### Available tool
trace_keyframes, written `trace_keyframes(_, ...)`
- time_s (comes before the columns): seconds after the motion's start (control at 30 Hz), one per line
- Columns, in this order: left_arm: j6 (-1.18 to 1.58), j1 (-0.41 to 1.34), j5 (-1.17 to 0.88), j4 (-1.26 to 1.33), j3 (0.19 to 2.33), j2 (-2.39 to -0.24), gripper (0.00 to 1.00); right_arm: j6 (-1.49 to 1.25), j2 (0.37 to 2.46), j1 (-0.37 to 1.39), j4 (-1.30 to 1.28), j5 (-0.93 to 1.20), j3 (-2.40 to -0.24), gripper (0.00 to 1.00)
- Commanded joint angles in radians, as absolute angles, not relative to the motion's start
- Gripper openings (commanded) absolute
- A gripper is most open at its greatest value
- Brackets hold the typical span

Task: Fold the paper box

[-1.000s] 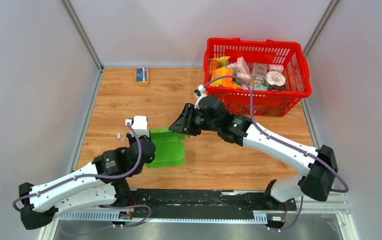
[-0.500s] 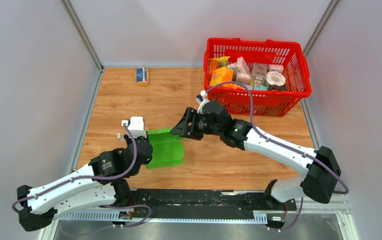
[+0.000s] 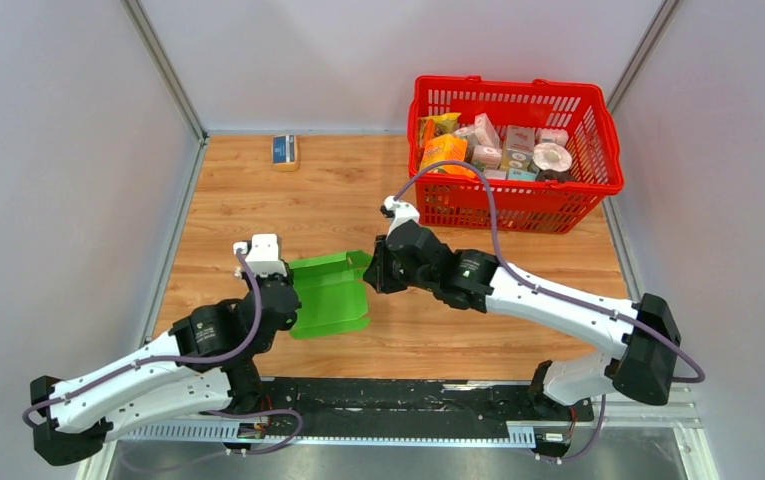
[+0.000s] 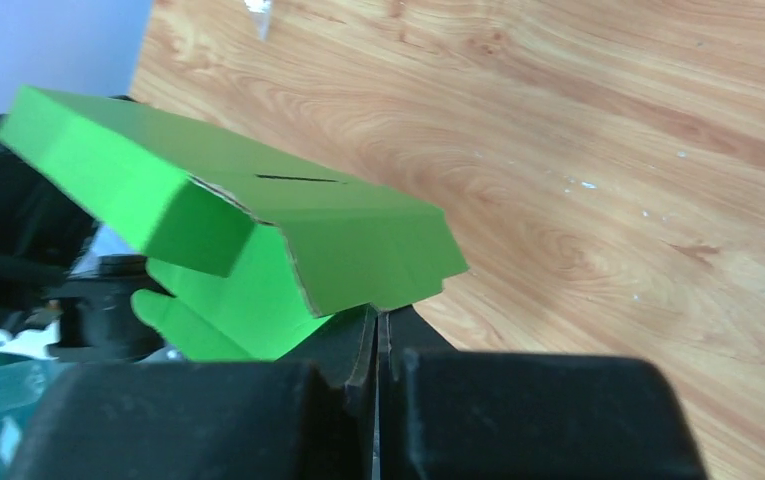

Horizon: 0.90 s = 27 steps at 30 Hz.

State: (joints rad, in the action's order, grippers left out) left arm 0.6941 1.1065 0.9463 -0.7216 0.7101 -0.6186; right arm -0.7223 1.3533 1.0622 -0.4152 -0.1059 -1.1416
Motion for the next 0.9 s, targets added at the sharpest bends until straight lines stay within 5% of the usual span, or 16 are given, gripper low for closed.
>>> trace_keyframes(0.0, 0.712, 1.111, 0.963, -0.716, 0.755, -0.597, 0.00, -0.667, 1.405, 1.117, -0.506, -0.306, -1.219, 0.00)
trace_keyframes(0.37, 0.724, 1.111, 0.960, -0.727, 0.758, -0.594, 0.00, -0.657, 1.430, 1.149, -0.497, -0.387, -1.227, 0.00)
trace_keyframes(0.87, 0.742, 1.111, 0.931, -0.709, 0.756, -0.595, 0.00, -0.529, 1.402, 1.215, -0.112, -0.336, -1.129, 0.00)
